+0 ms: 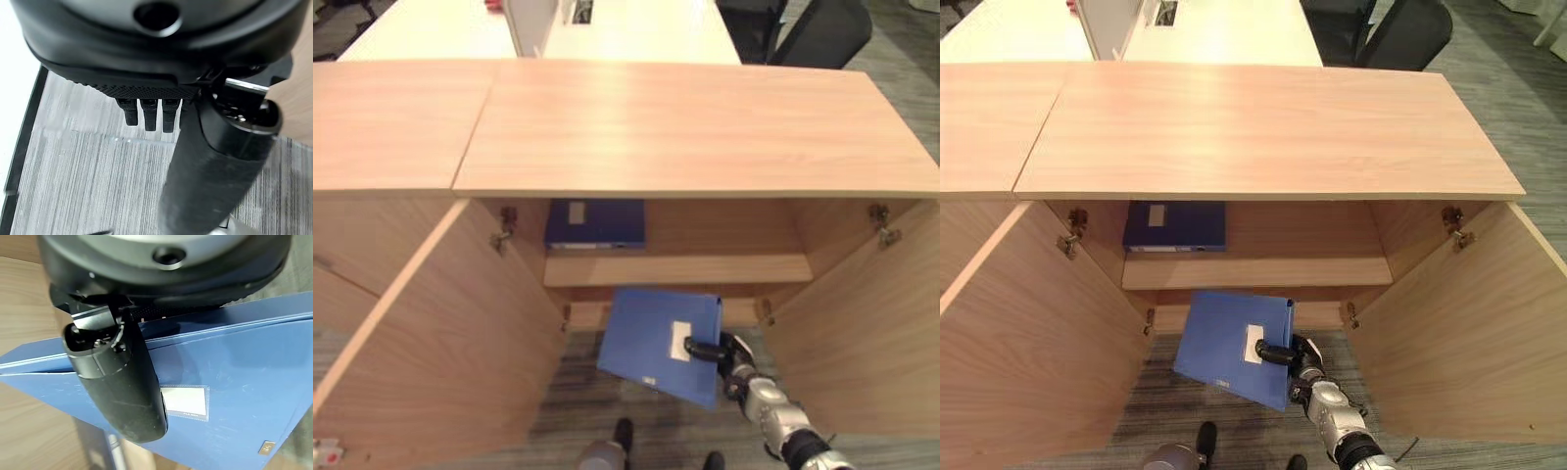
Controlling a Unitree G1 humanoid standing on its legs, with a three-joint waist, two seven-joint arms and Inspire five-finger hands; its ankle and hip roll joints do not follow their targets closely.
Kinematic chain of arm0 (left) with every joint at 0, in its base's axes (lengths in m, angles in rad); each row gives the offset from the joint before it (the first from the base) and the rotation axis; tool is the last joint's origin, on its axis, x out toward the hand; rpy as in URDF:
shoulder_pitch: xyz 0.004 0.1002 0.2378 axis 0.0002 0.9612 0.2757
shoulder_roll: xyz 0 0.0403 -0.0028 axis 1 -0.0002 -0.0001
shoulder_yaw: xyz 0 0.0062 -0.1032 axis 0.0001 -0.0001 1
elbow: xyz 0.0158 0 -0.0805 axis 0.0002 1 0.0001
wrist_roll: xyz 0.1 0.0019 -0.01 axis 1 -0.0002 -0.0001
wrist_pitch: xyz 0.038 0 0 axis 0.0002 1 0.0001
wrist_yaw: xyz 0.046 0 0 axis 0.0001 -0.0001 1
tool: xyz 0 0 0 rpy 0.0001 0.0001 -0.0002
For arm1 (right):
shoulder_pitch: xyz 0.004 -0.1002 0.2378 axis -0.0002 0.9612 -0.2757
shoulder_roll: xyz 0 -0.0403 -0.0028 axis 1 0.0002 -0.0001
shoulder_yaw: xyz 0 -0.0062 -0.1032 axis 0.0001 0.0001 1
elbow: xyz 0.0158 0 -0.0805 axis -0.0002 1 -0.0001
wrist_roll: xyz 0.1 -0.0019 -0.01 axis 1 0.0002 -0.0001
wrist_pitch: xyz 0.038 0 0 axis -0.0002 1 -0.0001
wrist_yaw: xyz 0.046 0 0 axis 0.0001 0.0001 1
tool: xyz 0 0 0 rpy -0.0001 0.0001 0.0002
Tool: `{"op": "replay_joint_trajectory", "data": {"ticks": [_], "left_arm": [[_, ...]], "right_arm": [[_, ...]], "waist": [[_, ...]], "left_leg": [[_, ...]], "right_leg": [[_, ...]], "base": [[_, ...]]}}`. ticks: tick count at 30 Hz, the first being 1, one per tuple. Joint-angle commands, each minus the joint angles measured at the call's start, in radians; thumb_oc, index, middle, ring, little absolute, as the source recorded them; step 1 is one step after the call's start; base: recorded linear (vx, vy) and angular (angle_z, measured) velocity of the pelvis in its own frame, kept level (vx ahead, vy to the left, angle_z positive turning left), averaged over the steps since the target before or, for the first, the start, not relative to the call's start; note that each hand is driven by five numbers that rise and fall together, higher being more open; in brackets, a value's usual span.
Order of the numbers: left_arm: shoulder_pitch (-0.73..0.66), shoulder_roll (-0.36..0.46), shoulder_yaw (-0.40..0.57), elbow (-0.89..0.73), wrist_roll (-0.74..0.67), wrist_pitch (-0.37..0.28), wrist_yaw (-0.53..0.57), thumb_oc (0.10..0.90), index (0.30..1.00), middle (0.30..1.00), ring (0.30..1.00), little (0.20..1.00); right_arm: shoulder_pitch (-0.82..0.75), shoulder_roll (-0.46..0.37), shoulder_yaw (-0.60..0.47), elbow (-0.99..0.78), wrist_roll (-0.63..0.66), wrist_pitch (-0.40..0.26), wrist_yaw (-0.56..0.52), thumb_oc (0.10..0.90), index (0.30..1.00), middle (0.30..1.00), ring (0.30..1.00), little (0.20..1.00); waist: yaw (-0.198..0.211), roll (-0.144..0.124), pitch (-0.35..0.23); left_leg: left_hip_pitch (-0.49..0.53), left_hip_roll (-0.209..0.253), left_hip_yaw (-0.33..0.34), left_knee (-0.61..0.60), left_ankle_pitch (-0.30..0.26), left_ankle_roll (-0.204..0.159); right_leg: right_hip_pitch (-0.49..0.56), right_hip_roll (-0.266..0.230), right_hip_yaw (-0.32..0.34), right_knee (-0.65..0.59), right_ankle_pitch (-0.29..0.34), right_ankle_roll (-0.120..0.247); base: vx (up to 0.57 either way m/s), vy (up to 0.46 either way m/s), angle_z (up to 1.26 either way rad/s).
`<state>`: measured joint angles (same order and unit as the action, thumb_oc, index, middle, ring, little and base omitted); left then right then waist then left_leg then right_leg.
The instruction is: Put the empty folder in the office cabinet
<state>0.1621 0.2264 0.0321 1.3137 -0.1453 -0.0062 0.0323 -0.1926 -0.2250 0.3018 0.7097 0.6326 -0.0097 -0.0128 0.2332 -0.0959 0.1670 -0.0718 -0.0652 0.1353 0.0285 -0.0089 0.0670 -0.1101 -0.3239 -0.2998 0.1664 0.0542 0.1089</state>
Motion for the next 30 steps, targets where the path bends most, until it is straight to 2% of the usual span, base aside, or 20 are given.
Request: {"op": "replay_joint_trajectory", "data": {"ticks": [1, 2, 3, 4, 5, 7, 8, 10, 13, 15, 18, 19, 23, 25, 26, 29, 30], "left_arm": [[0.028, 0.047, -0.016, 0.009, 0.029, -0.012, 0.011, 0.800, 0.900, 0.900, 0.900, 0.900], [0.025, 0.045, -0.019, -0.001, 0.030, -0.016, 0.013, 0.800, 0.900, 0.900, 0.900, 0.900], [0.021, 0.039, -0.029, -0.021, 0.022, -0.023, 0.017, 0.800, 0.900, 0.900, 0.900, 0.900], [0.020, 0.036, -0.038, -0.034, 0.022, -0.028, 0.018, 0.800, 0.900, 0.900, 0.900, 0.900], [0.019, 0.036, -0.038, -0.034, 0.022, -0.028, 0.018, 0.800, 0.900, 0.900, 0.900, 0.900], [0.009, 0.033, -0.048, -0.041, 0.006, -0.031, 0.016, 0.800, 0.900, 0.900, 0.900, 0.900], [0.001, 0.036, -0.055, -0.041, -0.006, -0.035, 0.019, 0.800, 0.900, 0.900, 0.900, 0.900], [-0.004, 0.039, -0.057, -0.046, -0.015, -0.034, 0.020, 0.800, 0.900, 0.900, 0.900, 0.900], [0.006, 0.039, -0.055, -0.046, -0.013, -0.034, 0.025, 0.800, 0.900, 0.900, 0.900, 0.900], [0.014, 0.039, -0.042, -0.036, -0.019, -0.032, 0.033, 0.800, 0.900, 0.900, 0.900, 0.900], [0.012, 0.044, -0.045, -0.033, -0.032, -0.037, 0.036, 0.800, 0.900, 0.900, 0.900, 0.900], [0.015, 0.050, -0.055, -0.039, -0.044, -0.040, 0.037, 0.800, 0.900, 0.900, 0.900, 0.900], [0.003, 0.058, -0.086, -0.050, -0.096, -0.046, 0.037, 0.800, 0.900, 0.900, 0.900, 0.900], [-0.002, 0.061, -0.099, -0.055, -0.107, -0.049, 0.040, 0.800, 0.900, 0.900, 0.900, 0.900], [-0.007, 0.075, -0.108, -0.064, -0.141, -0.054, 0.045, 0.800, 0.900, 0.900, 0.900, 0.900], [-0.005, 0.093, -0.118, -0.080, -0.178, -0.058, 0.054, 0.800, 0.900, 0.900, 0.900, 0.900], [-0.005, 0.093, -0.118, -0.080, -0.178, -0.058, 0.054, 0.800, 0.900, 0.900, 0.900, 0.900]], "right_arm": [[-0.049, -0.045, -0.066, -0.224, 0.172, -0.117, 0.075, 0.400, 0.300, 0.300, 0.300, 0.300], [-0.046, -0.043, -0.086, -0.247, 0.218, -0.135, 0.085, 0.400, 0.300, 0.300, 0.300, 0.300], [-0.047, -0.035, -0.133, -0.294, 0.314, -0.178, 0.094, 0.400, 0.300, 0.300, 0.300, 0.300], [-0.056, -0.031, -0.155, -0.306, 0.354, -0.203, 0.093, 0.400, 0.300, 0.300, 0.300, 0.300], [-0.057, -0.032, -0.156, -0.305, 0.354, -0.203, 0.093, 0.400, 0.300, 0.300, 0.300, 0.300], [-0.090, -0.022, -0.193, -0.301, 0.411, -0.252, 0.077, 0.400, 0.300, 0.300, 0.300, 0.300], [-0.128, -0.016, -0.227, -0.302, 0.462, -0.297, 0.066, 0.400, 0.300, 0.300, 0.300, 0.300], [-0.153, -0.022, -0.257, -0.308, 0.489, -0.323, 0.053, 0.400, 0.300, 0.300, 0.300, 0.300], [-0.167, -0.044, -0.289, -0.299, 0.496, -0.349, 0.031, 0.400, 0.300, 0.300, 0.300, 0.300], [-0.192, -0.087, -0.313, -0.269, 0.473, -0.361, 0.000, 0.400, 0.300, 0.300, 0.300, 0.300], [-0.232, -0.128, -0.315, -0.234, 0.444, -0.363, -0.030, 0.400, 0.300, 0.300, 0.300, 0.300], [-0.284, -0.175, -0.313, -0.202, 0.403, -0.354, -0.068, 0.400, 0.300, 0.300, 0.300, 0.300], [-0.465, -0.275, -0.274, -0.090, 0.351, -0.323, -0.144, 0.400, 0.300, 0.300, 0.300, 0.300], [-0.526, -0.301, -0.253, -0.051, 0.334, -0.306, -0.156, 0.400, 0.300, 0.300, 0.300, 0.300], [-0.639, -0.356, -0.198, 0.009, 0.305, -0.273, -0.179, 0.400, 0.300, 0.300, 0.300, 0.300], [-0.804, -0.419, -0.106, 0.088, 0.238, -0.218, -0.207, 0.400, 0.300, 0.300, 0.300, 0.300], [-0.804, -0.419, -0.106, 0.088, 0.238, -0.218, -0.207, 0.400, 0.300, 0.300, 0.300, 0.300]], "waist": [[-0.006, -0.012, 0.022], [-0.014, -0.008, 0.028], [-0.028, -0.001, 0.043], [-0.033, 0.000, 0.054], [-0.033, 0.001, 0.055], [-0.042, 0.002, 0.079], [-0.051, -0.002, 0.097], [-0.050, -0.001, 0.113], [-0.044, -0.011, 0.111], [-0.034, -0.022, 0.106], [-0.027, -0.029, 0.113], [-0.018, -0.035, 0.124], [0.003, -0.044, 0.155], [0.009, -0.046, 0.167], [0.022, -0.044, 0.179], [0.034, -0.048, 0.202], [0.034, -0.048, 0.202]], "left_leg": [[-0.064, 0.018, -0.060, -0.034, 0.015, -0.010], [-0.060, 0.020, -0.065, -0.037, 0.013, -0.009], [-0.039, 0.015, -0.076, -0.042, 0.005, -0.007], [-0.020, 0.009, -0.081, -0.047, -0.001, -0.005], [-0.018, 0.010, -0.082, -0.047, -0.002, -0.005], [0.012, 0.003, -0.097, -0.046, -0.018, -0.002], [0.041, -0.003, -0.111, -0.041, -0.033, -0.005], [0.053, -0.006, -0.127, -0.034, -0.044, -0.008], [0.058, -0.020, -0.140, -0.027, -0.059, -0.013], [0.051, -0.015, -0.161, -0.031, -0.067, -0.020], [0.033, 0.001, -0.174, -0.031, -0.067, -0.029], [0.011, 0.017, -0.189, -0.032, -0.062, -0.038], [-0.037, 0.046, -0.220, -0.040, -0.051, -0.057], [-0.048, 0.055, -0.223, -0.040, -0.048, -0.063], [-0.050, 0.085, -0.237, -0.043, -0.068, -0.077], [-0.067, 0.103, -0.243, -0.048, -0.060, -0.087], [-0.067, 0.103, -0.243, -0.048, -0.060, -0.087]], "right_leg": [[0.064, -0.055, -0.044, -0.005, 0.058, 0.053], [0.044, -0.033, -0.047, -0.018, 0.047, 0.054], [0.004, 0.016, -0.054, -0.050, 0.049, 0.056], [-0.024, 0.041, -0.063, -0.070, 0.062, 0.056], [-0.021, 0.042, -0.064, -0.071, 0.063, 0.056], [-0.069, 0.080, -0.066, -0.104, 0.085, 0.061], [-0.108, 0.115, -0.058, -0.132, 0.110, 0.064], [-0.128, 0.126, -0.055, -0.147, 0.126, 0.072], [-0.102, 0.130, -0.071, -0.192, 0.137, 0.063], [-0.093, 0.136, -0.082, -0.209, 0.149, 0.058], [-0.095, 0.142, -0.094, -0.214, 0.144, 0.050], [-0.105, 0.145, -0.104, -0.217, 0.138, 0.045], [-0.136, 0.153, -0.132, -0.205, 0.118, 0.032], [-0.145, 0.154, -0.140, -0.197, 0.110, 0.028], [-0.153, 0.176, -0.131, -0.177, 0.074, 0.028], [-0.172, 0.179, -0.143, -0.152, 0.059, 0.021], [-0.172, 0.179, -0.143, -0.152, 0.059, 0.021]], "base": [[0.00, -0.019, -0.07], [0.03, -0.018, -0.02], [0.06, -0.012, 0.00], [0.06, -0.006, 0.00], [0.07, -0.005, 0.06], [0.13, -0.033, 0.08], [0.15, -0.045, 0.13], [0.19, -0.054, 0.28], [0.13, -0.058, 0.59], [0.13, -0.128, 0.52], [0.07, -0.171, 0.31], [0.01, -0.147, 0.27], [0.03, -0.154, 0.34], [0.07, -0.117, 0.20], [0.12, -0.128, 0.26], [0.06, -0.099, 0.04], [0.01, -0.069, 0.05]]}}
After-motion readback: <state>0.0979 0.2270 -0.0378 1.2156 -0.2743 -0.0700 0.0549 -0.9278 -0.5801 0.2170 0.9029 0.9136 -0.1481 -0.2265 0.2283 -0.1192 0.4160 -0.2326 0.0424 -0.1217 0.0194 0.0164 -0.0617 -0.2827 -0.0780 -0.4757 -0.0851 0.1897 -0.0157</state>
